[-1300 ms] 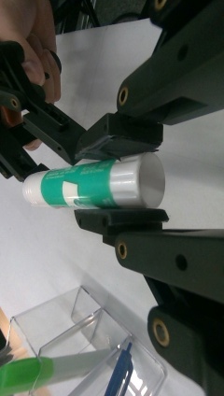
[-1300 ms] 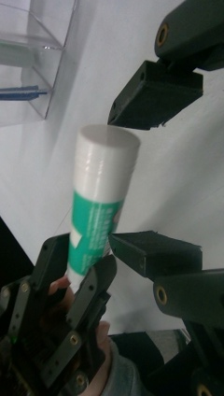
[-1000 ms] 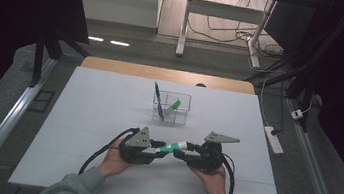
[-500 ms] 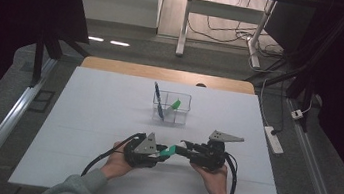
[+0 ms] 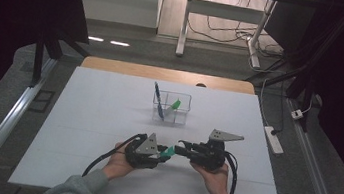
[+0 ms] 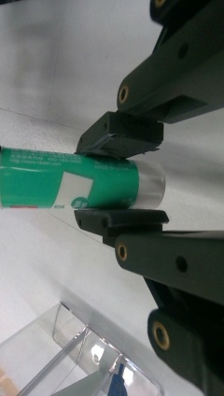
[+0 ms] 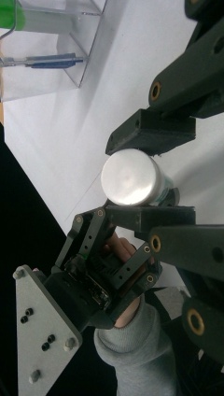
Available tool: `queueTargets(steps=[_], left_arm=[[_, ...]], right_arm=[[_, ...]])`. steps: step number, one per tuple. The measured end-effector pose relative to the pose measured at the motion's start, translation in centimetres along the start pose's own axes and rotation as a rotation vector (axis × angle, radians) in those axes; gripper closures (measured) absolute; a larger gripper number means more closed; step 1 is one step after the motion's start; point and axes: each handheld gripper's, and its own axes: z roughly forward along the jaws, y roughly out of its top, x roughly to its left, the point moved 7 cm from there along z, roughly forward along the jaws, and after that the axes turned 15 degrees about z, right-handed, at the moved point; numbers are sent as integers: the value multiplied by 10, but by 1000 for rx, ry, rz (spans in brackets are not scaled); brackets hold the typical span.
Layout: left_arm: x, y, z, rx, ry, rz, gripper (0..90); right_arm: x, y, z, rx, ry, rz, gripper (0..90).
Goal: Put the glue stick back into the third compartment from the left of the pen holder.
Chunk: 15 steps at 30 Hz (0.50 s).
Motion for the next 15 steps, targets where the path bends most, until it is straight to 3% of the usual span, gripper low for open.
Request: queueTargets(steps=[3, 8, 15], left_arm=[[2, 0, -2, -7, 11, -17, 585], [9, -4, -9, -26, 13, -93, 474], [15, -14, -20, -8, 29, -136, 399]], right_arm=[[0, 1, 0, -6, -5, -7, 649], [-3, 3, -5, -24, -26, -8, 649], [-7, 8, -13, -53, -59, -18, 649]])
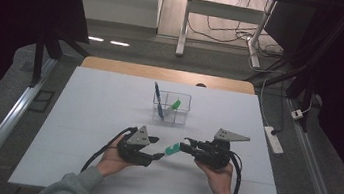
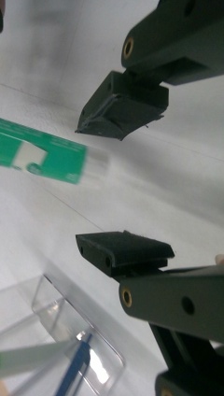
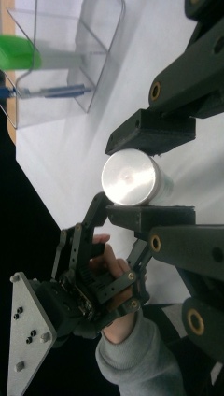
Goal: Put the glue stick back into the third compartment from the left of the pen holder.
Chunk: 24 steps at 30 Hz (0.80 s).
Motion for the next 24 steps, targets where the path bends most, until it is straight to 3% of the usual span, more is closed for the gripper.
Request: queueTargets(steps=[11, 24], left_arm=[[11, -22, -26, 19, 29, -73, 359], [12, -58, -65, 86, 99, -102, 346]], right_arm=[[-4, 5, -7, -29, -32, -6, 649], [-9, 12, -17, -61, -74, -13, 649]])
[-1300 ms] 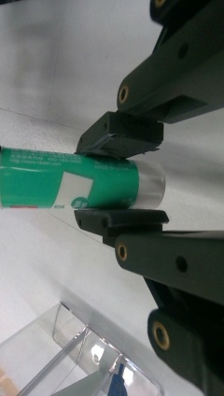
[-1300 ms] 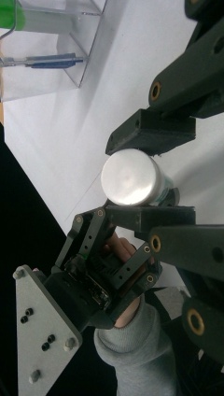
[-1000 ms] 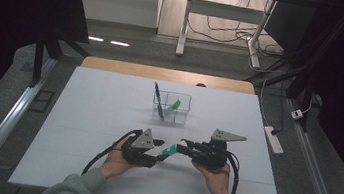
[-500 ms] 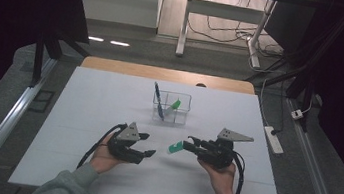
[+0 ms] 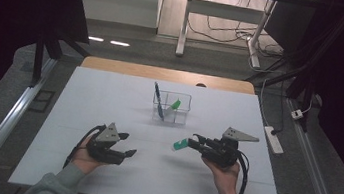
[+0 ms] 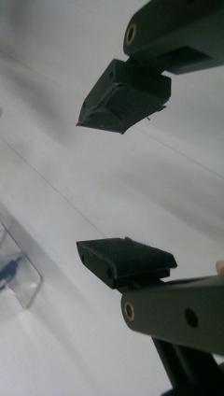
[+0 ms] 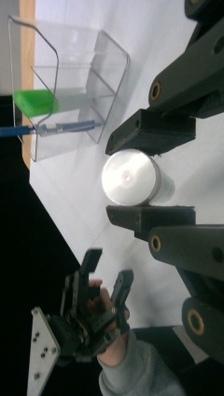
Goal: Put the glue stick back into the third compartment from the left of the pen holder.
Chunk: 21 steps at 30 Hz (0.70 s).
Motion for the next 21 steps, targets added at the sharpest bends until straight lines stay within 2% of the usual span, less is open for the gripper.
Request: queueTargets(steps=[5, 10, 21], left_arm=[[3, -18, -14, 10, 23, -29, 346], [6, -32, -23, 28, 53, -42, 344], [11, -51, -33, 36, 79, -78, 331]], right_arm=[[-2, 5, -1, -11, -11, -2, 649], [-3, 10, -4, -28, -30, -11, 649], [-2, 32, -7, -73, -52, -10, 649]])
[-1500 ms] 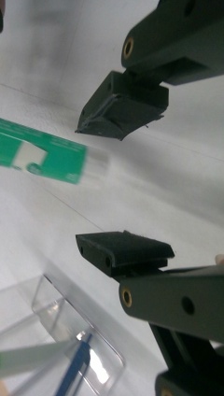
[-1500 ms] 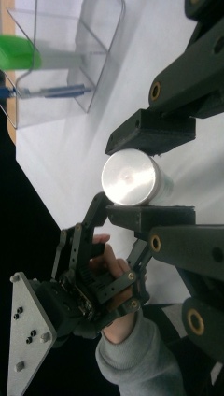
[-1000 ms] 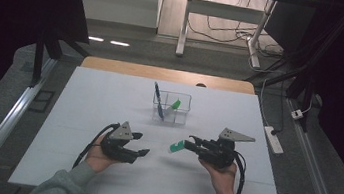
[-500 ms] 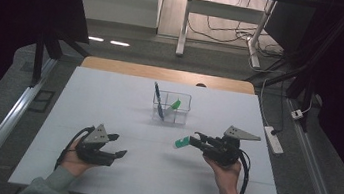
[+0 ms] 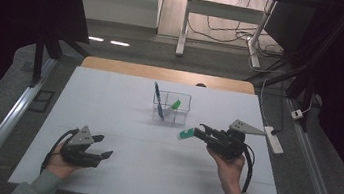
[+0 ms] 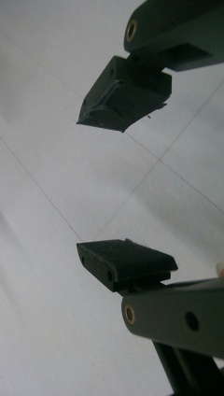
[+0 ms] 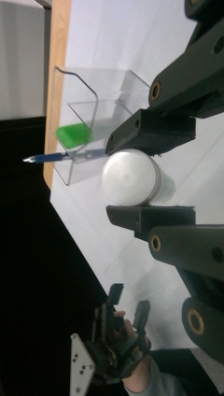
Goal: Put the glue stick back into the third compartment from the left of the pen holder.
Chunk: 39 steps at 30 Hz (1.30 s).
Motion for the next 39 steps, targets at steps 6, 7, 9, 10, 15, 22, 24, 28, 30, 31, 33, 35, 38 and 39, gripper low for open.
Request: queueTargets(steps=[6, 7, 9, 10, 15, 22, 24, 28, 30, 31, 33, 35, 38, 39], left_arm=[[2, -3, 1, 5, -8, -15, 321], [2, -4, 1, 7, -9, -16, 320], [2, -4, 1, 10, -11, -19, 314], [3, -4, 1, 8, -10, -21, 313], [4, -5, 0, 6, -6, -28, 303], [6, -7, 1, 10, -3, -36, 296], [7, -7, 1, 10, -3, -38, 295], [7, -7, 1, 9, -3, -39, 294], [7, -7, 1, 10, -3, -38, 293], [7, -7, 1, 11, -3, -38, 293], [6, -7, 1, 13, -3, -38, 292], [6, -7, 2, 14, -2, -38, 290], [6, -7, 3, 18, -3, -37, 288], [6, -7, 3, 18, -4, -36, 288]], right_arm=[[-6, 15, 0, -28, -29, 6, 649], [-6, 17, 0, -32, -32, 6, 649], [-7, 22, 2, -38, -40, 6, 649], [-8, 25, 3, -41, -44, 6, 649], [-10, 38, 9, -51, -63, 3, 649], [-15, 53, 18, -58, -92, 6, 648], [-17, 57, 20, -58, -107, -1, 648], [-21, 64, 24, -63, -126, 0, 648], [-23, 68, 26, -62, -137, -2, 648], [-24, 69, 28, -58, -141, -5, 648], [-27, 71, 31, -50, -154, -7, 648], [-30, 74, 34, -47, -164, -5, 648], [-34, 77, 38, -50, -175, 3, 648], [-36, 78, 40, -52, -177, 4, 648]])
